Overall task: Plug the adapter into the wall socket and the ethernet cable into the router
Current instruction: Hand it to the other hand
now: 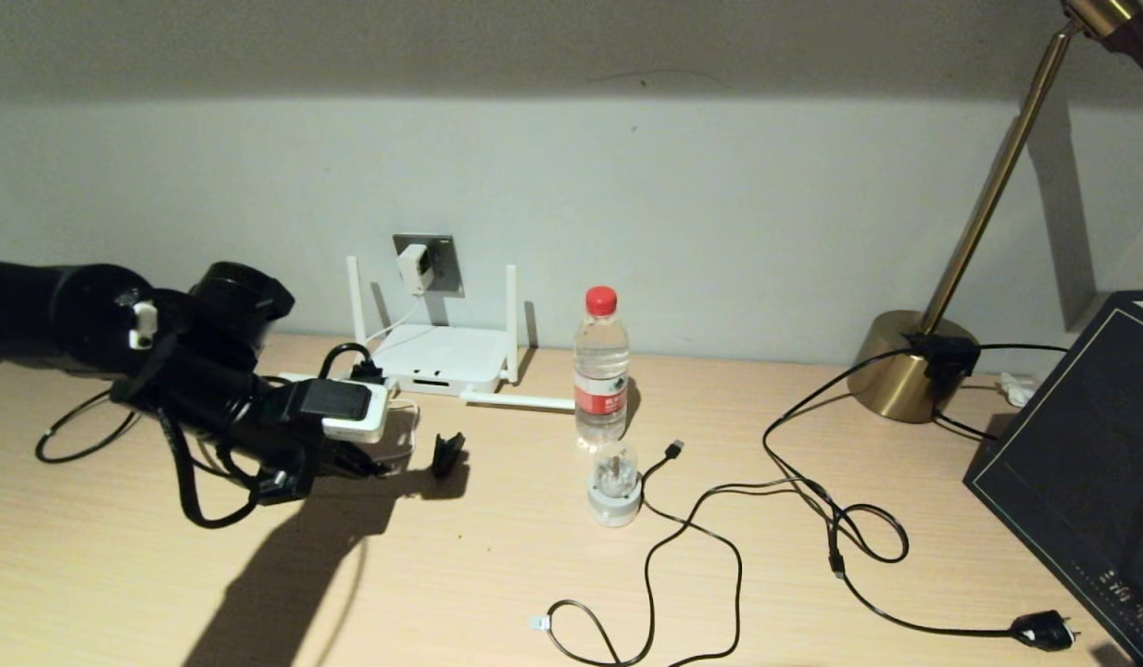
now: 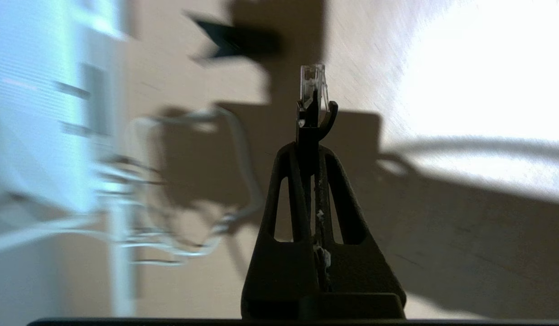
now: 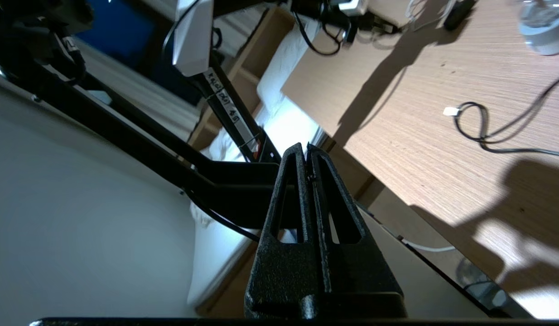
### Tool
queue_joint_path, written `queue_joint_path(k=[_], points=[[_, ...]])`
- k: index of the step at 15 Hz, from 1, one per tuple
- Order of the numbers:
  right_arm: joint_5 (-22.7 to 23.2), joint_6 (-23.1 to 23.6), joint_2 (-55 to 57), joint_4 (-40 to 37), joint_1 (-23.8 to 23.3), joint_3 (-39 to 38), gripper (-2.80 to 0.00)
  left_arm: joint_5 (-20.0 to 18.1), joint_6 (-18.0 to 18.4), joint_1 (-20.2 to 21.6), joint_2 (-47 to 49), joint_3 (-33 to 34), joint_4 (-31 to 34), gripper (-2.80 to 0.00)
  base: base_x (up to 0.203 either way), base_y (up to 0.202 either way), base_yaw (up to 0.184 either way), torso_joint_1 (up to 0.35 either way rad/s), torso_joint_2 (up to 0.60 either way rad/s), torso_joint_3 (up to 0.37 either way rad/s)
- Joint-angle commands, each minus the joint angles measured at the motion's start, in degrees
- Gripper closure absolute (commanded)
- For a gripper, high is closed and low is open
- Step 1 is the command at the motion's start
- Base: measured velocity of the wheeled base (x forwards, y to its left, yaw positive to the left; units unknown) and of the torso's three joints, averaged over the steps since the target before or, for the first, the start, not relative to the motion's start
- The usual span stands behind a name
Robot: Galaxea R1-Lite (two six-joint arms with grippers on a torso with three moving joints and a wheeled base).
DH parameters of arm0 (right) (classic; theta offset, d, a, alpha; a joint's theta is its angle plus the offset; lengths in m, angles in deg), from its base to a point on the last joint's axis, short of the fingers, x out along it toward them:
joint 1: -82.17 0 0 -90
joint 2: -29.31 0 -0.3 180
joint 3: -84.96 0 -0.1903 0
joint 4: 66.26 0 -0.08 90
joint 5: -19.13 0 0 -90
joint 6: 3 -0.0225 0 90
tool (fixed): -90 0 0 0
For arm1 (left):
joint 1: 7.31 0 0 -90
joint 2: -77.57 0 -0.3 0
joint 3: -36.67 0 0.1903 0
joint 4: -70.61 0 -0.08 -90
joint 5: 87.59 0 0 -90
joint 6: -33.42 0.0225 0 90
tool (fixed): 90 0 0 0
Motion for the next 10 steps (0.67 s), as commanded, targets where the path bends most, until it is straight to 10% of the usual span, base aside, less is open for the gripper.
queue_joint_path(k=[1,6,10], points=[[1.42,1.02,12.56,0.06,0.07,4.76,0.00,-0.49,0.48,-2.73,-8.81,3.07,-8.00,0.00,0.000,0.000,0.000,0.000,0.00,0.000],[0.92,4.92,37.19,0.20,3.78,18.68,0.00,0.02,-2.17,-8.32,-17.01,5.71,-17.41,0.00,0.000,0.000,0.000,0.000,0.00,0.000],[-11.11,7.02,53.68,0.19,13.05,31.57,0.00,0.17,-2.55,-11.84,-22.15,5.37,-17.25,0.00,0.000,0.000,0.000,0.000,0.00,0.000]])
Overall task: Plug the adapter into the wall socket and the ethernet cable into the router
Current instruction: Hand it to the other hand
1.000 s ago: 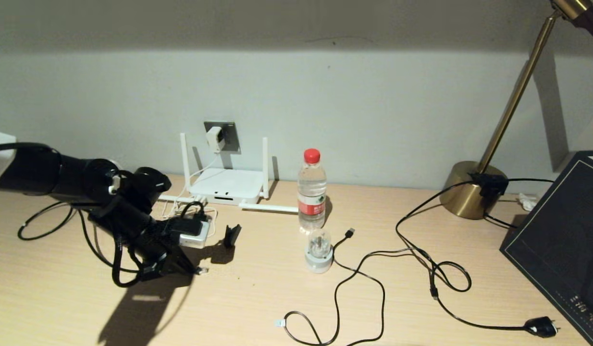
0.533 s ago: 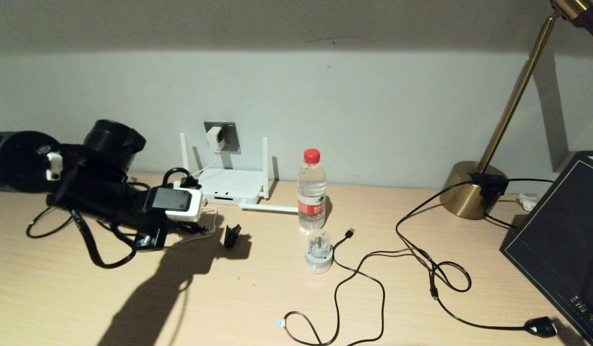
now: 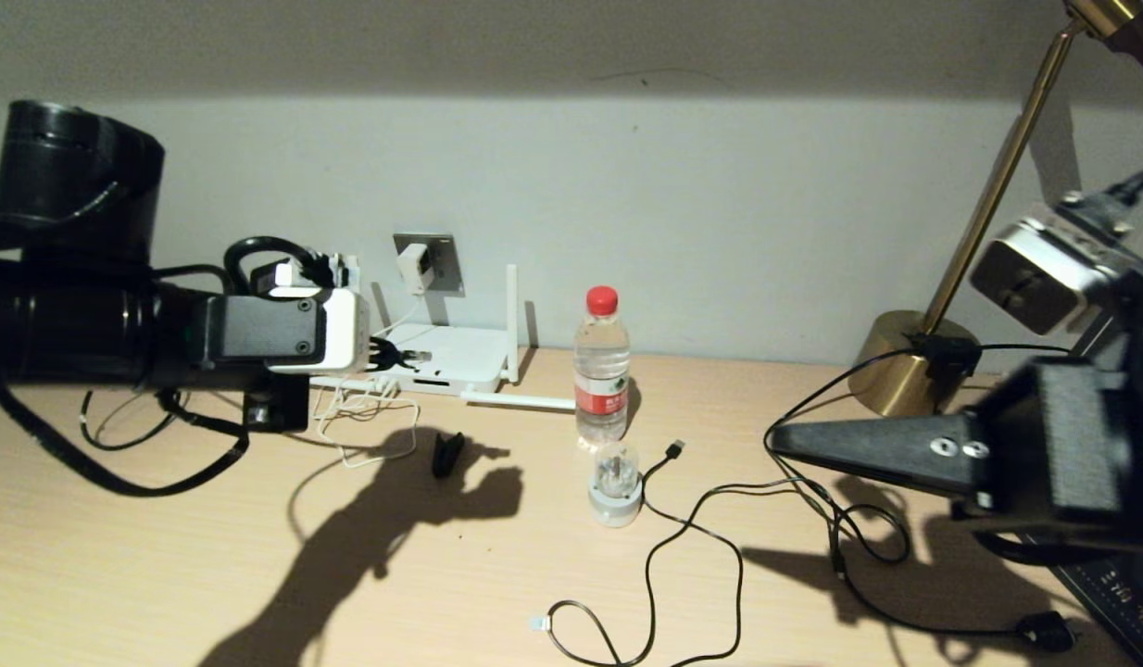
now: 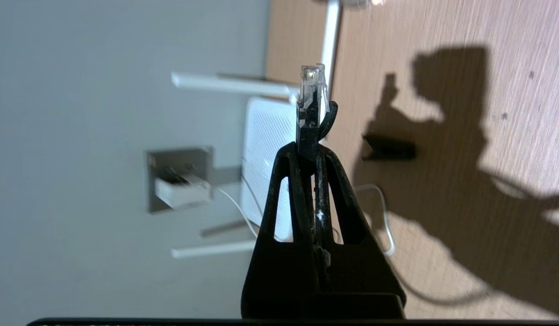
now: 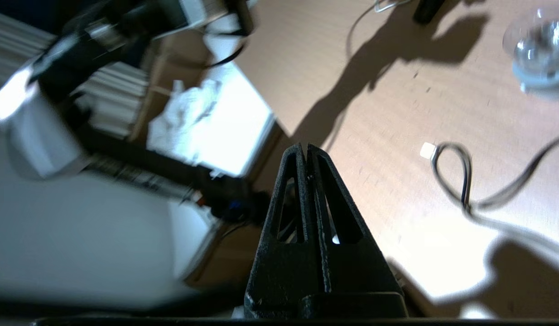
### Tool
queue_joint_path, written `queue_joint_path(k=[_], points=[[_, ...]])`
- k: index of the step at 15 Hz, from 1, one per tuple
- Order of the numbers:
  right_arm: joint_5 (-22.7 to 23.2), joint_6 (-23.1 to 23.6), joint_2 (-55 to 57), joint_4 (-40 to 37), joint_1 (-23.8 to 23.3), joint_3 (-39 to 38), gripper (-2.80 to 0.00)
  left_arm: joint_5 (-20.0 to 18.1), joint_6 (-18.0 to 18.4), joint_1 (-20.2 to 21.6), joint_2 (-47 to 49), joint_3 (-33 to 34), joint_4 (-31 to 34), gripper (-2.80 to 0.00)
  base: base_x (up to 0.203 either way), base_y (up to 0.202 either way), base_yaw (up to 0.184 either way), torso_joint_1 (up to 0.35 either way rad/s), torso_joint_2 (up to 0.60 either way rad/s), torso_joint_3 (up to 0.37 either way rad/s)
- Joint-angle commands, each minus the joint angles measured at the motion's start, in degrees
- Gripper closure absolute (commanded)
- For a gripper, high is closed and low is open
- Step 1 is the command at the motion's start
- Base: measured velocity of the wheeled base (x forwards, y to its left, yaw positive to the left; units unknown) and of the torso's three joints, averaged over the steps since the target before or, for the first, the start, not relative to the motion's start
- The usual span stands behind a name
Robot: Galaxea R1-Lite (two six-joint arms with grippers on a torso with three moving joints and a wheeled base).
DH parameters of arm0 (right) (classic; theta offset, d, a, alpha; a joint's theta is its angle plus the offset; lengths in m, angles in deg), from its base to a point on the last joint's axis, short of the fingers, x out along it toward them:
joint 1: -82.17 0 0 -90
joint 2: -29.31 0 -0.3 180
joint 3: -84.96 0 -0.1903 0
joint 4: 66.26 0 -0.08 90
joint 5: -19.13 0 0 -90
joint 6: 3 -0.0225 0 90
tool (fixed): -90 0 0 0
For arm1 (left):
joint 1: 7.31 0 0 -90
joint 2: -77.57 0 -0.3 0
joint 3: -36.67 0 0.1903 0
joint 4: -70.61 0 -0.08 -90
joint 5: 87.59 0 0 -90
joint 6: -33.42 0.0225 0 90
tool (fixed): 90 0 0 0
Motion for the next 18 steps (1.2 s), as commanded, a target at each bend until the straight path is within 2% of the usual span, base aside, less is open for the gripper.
queue_joint_path(k=[1,4,6,9,12,18], points=[[-5.88,1.42,12.65,-0.06,5.54,8.05,-2.80,-0.06,0.31,-2.95,-3.47,-1.09,0.12,0.00,0.000,0.000,0.000,0.000,0.00,0.000],[-11.98,4.44,17.79,0.23,7.94,10.77,-2.80,0.52,-0.81,-7.34,-4.96,0.88,-0.12,0.00,0.000,0.000,0.000,0.000,0.00,0.000],[-12.14,8.63,18.89,0.89,8.40,11.07,-2.80,0.70,-2.94,-8.39,-6.98,4.02,-2.65,0.00,0.000,0.000,0.000,0.000,0.00,0.000],[-12.38,9.56,21.14,6.57,8.82,13.74,-2.80,0.74,-3.86,-8.81,-9.98,9.27,-7.49,0.00,0.000,0.000,0.000,0.000,0.00,0.000],[-12.27,11.03,23.66,8.88,9.33,17.62,-2.80,0.73,-3.95,-9.53,-9.73,8.35,-7.71,0.00,0.000,0.000,0.000,0.000,0.00,0.000],[-12.00,12.13,24.80,12.56,11.18,18.09,-2.80,0.81,-3.95,-12.08,-6.24,4.35,-8.68,0.00,0.000,0.000,0.000,0.000,0.00,0.000]])
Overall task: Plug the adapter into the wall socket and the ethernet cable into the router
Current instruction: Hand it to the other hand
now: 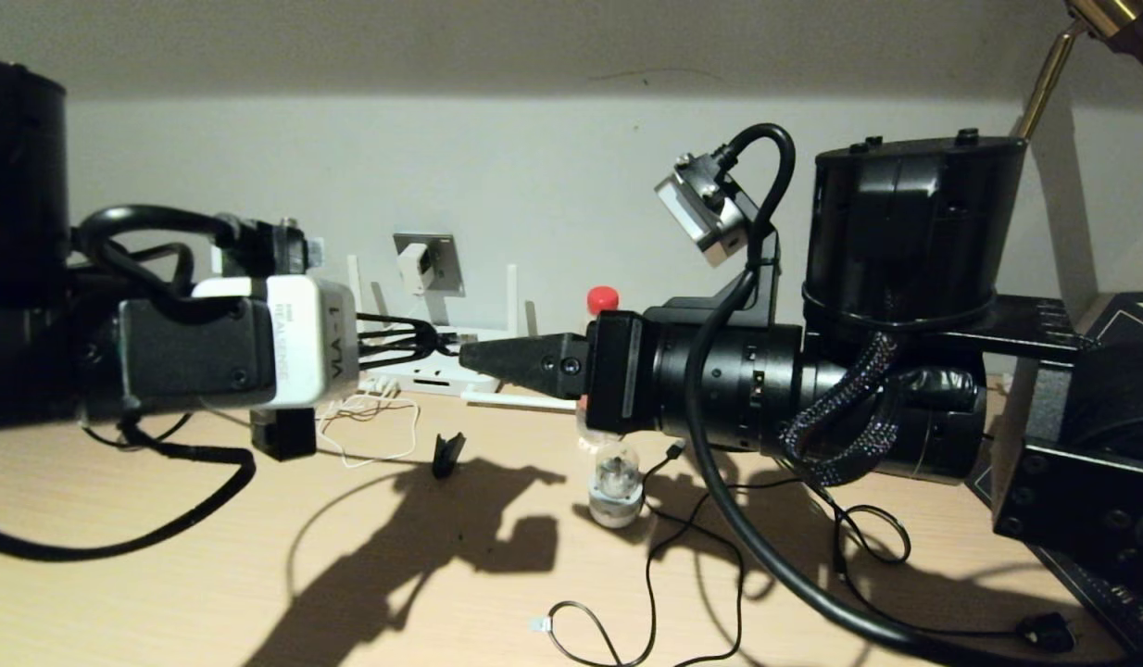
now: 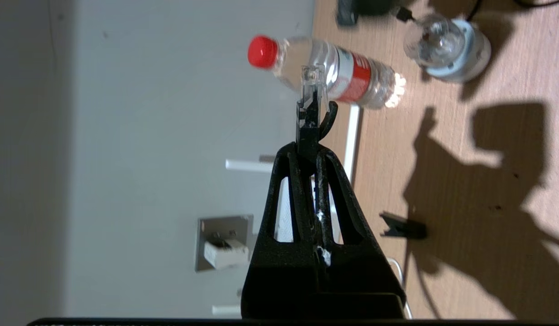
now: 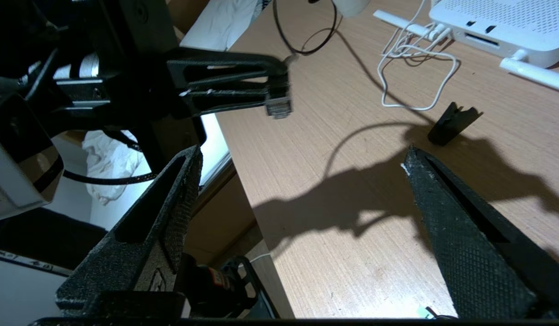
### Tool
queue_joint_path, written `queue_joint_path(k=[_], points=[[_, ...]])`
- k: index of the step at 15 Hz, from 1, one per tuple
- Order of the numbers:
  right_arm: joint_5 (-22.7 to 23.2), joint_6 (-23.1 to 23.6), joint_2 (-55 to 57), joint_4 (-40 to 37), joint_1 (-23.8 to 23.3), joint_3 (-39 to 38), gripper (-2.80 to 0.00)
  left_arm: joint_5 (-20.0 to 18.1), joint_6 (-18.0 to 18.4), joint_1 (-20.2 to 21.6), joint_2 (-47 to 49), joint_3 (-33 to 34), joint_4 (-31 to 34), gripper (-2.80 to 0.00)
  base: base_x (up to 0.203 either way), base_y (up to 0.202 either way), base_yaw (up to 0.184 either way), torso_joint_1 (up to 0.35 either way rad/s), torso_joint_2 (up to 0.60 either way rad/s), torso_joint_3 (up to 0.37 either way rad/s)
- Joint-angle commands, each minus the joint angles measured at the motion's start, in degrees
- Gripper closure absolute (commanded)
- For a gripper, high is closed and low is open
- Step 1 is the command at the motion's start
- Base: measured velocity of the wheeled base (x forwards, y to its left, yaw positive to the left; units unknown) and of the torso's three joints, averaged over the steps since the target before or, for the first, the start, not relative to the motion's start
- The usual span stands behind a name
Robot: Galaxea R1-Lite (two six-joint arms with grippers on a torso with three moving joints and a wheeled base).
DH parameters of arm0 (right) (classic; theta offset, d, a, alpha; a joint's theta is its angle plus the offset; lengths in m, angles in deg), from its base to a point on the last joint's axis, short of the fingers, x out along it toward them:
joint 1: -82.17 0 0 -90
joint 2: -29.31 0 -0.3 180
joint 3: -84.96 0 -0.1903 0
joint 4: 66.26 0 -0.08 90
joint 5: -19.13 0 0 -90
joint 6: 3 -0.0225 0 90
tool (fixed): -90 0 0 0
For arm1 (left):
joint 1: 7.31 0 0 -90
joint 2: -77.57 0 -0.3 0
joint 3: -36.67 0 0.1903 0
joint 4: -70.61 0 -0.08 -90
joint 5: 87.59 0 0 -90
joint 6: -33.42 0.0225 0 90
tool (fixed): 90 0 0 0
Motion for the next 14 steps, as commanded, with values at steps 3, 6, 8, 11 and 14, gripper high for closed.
queue_joint_path(k=[3,6,8,11,14], points=[[0.23,0.51,0.75,0.58,0.66,0.41,-2.80,-0.05,0.43,-1.39,2.60,-1.74,-0.20,0.00,0.000,0.000,0.000,0.000,0.00,0.000],[0.42,0.51,1.28,0.50,0.57,2.06,-2.80,-0.13,0.43,-2.09,2.99,-1.75,-1.00,0.00,0.000,0.000,0.000,0.000,0.00,0.000],[0.39,0.35,1.52,0.50,0.57,2.92,-2.80,-0.13,0.51,-2.99,2.88,-1.62,-1.00,0.00,0.000,0.000,0.000,0.000,0.00,0.000],[0.39,0.24,1.63,0.50,0.57,3.30,-2.80,-0.16,0.60,-3.41,2.17,-1.09,-1.00,0.00,0.000,0.000,0.000,0.000,0.00,0.000],[0.31,0.16,1.54,0.50,0.57,3.27,-2.80,-0.22,0.69,-3.85,1.55,-0.35,-1.67,0.00,0.000,0.000,0.000,0.000,0.00,0.000]])
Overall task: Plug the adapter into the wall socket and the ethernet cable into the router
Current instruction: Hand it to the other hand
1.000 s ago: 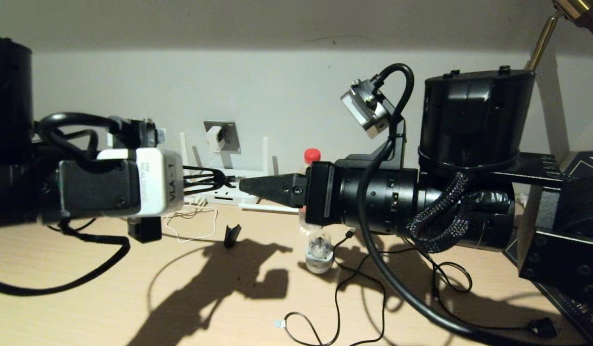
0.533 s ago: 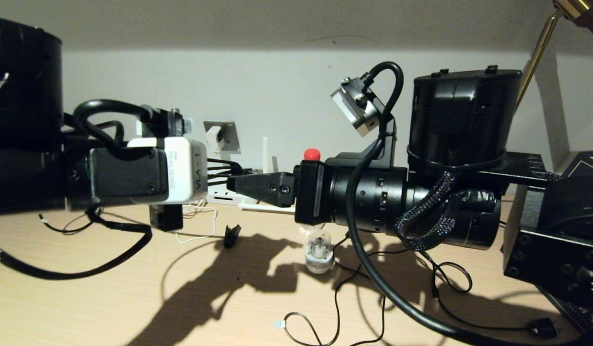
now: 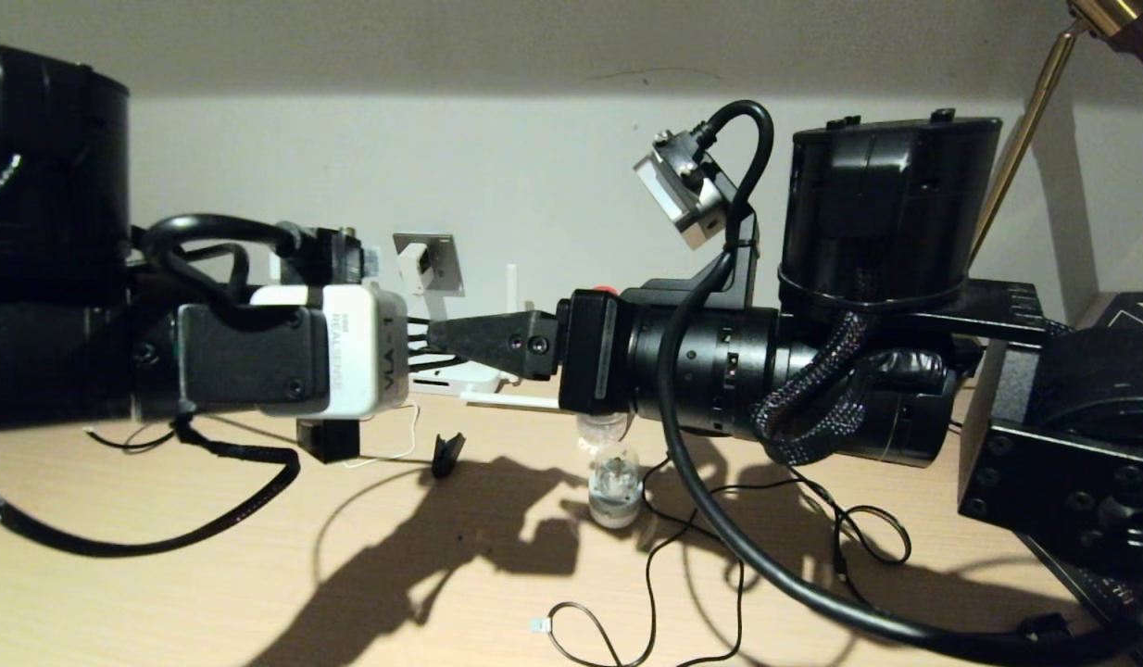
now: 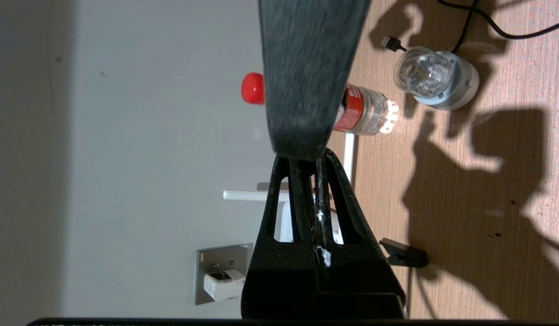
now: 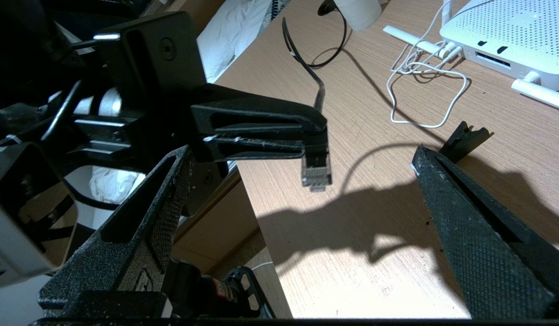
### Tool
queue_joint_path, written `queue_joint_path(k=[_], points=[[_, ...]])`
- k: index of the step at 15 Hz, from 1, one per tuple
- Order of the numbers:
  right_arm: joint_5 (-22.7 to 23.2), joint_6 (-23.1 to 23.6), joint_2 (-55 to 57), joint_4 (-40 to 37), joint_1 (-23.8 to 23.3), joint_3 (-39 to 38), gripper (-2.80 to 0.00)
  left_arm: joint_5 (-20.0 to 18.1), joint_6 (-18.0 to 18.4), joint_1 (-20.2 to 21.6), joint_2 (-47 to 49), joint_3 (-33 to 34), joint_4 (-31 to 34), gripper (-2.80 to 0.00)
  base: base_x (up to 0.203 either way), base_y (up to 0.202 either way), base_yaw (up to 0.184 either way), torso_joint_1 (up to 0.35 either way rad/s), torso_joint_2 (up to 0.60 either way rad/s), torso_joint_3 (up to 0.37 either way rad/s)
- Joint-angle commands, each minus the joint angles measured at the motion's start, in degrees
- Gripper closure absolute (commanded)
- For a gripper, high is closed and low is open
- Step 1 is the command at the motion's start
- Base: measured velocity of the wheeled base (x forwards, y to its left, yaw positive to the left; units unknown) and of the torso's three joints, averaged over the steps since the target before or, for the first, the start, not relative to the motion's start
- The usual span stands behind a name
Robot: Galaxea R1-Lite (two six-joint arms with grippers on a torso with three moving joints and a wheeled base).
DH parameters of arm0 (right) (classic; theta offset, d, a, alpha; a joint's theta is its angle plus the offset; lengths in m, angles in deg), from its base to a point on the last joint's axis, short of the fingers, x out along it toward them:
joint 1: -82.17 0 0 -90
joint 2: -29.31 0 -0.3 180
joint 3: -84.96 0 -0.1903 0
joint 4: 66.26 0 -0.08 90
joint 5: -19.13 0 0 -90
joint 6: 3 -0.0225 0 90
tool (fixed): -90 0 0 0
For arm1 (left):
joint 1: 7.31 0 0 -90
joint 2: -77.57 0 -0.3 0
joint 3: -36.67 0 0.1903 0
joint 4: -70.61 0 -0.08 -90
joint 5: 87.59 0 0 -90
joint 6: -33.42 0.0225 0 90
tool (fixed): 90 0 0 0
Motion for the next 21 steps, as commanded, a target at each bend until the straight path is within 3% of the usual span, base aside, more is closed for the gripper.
queue_joint_path(k=[1,7,8,21], points=[[0.03,-0.16,-0.20,0.17,0.03,-0.09,-2.80,-0.08,0.42,-0.30,-0.44,0.27,-0.32,0.00,0.000,0.000,0.000,0.000,0.00,0.000],[-0.02,-0.16,-0.20,0.08,0.03,-0.18,-2.80,-0.08,0.51,-0.57,-0.97,0.36,-0.67,0.00,0.000,0.000,0.000,0.000,0.00,0.000],[-0.11,-0.16,-0.20,0.08,0.03,-0.18,0.00,-0.08,0.51,-0.57,-0.97,0.36,-0.67,0.00,0.000,0.000,0.000,0.000,0.00,0.000],[-0.29,0.02,-0.55,0.08,0.30,-0.44,0.00,-0.34,0.42,-1.08,-1.23,1.15,-0.76,0.00,0.000,0.000,0.000,0.000,0.00,0.000]])
